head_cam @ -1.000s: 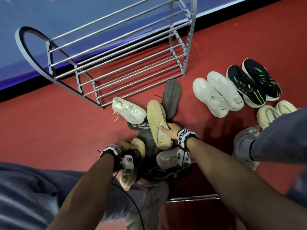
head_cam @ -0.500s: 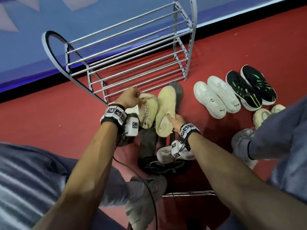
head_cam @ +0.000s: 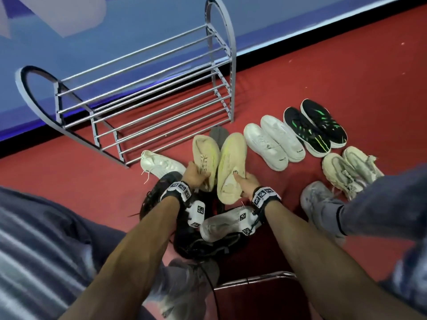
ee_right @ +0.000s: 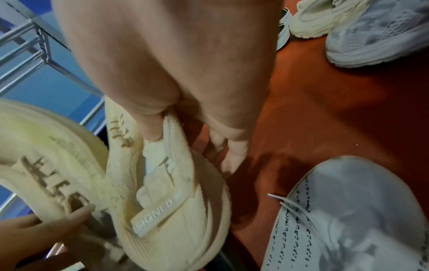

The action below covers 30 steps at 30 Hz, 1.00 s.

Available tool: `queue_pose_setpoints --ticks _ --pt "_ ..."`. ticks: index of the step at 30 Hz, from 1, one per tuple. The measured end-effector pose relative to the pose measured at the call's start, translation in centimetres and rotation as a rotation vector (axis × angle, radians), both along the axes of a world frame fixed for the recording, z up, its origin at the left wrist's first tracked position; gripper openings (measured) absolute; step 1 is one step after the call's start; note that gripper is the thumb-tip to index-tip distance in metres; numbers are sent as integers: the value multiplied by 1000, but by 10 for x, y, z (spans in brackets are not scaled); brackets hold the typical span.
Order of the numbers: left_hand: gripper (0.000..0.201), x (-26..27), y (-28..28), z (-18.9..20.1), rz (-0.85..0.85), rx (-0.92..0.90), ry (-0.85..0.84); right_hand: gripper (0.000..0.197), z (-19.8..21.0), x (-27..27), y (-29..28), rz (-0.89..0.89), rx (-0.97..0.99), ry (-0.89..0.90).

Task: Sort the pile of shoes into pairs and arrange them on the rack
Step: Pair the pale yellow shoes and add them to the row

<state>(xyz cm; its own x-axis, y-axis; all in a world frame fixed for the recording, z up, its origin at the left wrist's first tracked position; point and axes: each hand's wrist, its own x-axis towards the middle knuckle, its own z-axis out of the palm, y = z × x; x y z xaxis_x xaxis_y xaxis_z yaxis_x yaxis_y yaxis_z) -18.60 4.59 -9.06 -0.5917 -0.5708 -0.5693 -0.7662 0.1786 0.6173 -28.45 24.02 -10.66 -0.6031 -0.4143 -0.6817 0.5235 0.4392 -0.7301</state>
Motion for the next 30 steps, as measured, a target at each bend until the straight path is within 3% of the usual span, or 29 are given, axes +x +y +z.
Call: queue_pose_setpoints --ticks 3,7,9,12,15,17,19,22,23,26,28,30 --pt "42 0 -4 -13 -69 -192 -21 37 -6 2 -3 -12 28 -22" --pt "18 -19 -10 5 -170 -301 -71 37 -6 -8 -4 -92 19 28" --pt "21 -28 -10 14 -184 -269 -41 38 -2 -13 -3 -168 0 52" --pt "22 -31 -8 21 -262 -292 -145 39 1 -20 -2 -227 -1 36" --pt "16 -12 -1 8 -366 -347 -278 38 -4 -18 0 -171 56 49" --pt "23 7 5 -8 -416 -342 -324 38 -8 -12 0 -135 88 55" --pt "37 24 6 -24 -348 -276 -321 38 -12 -7 -2 -106 111 61" --pt "23 35 3 -29 -282 -204 -281 38 -18 -4 -11 -69 117 87" --pt "27 35 0 -29 -265 -211 -251 38 -20 -4 -14 -58 115 103" --pt "60 25 -6 -8 -70 -297 -89 37 -20 -3 -28 -12 64 125" --pt "73 10 -7 12 74 -49 23 32 -17 0 -41 36 -32 107" --pt "70 2 -11 22 136 225 73 28 -9 8 -57 84 -159 12"
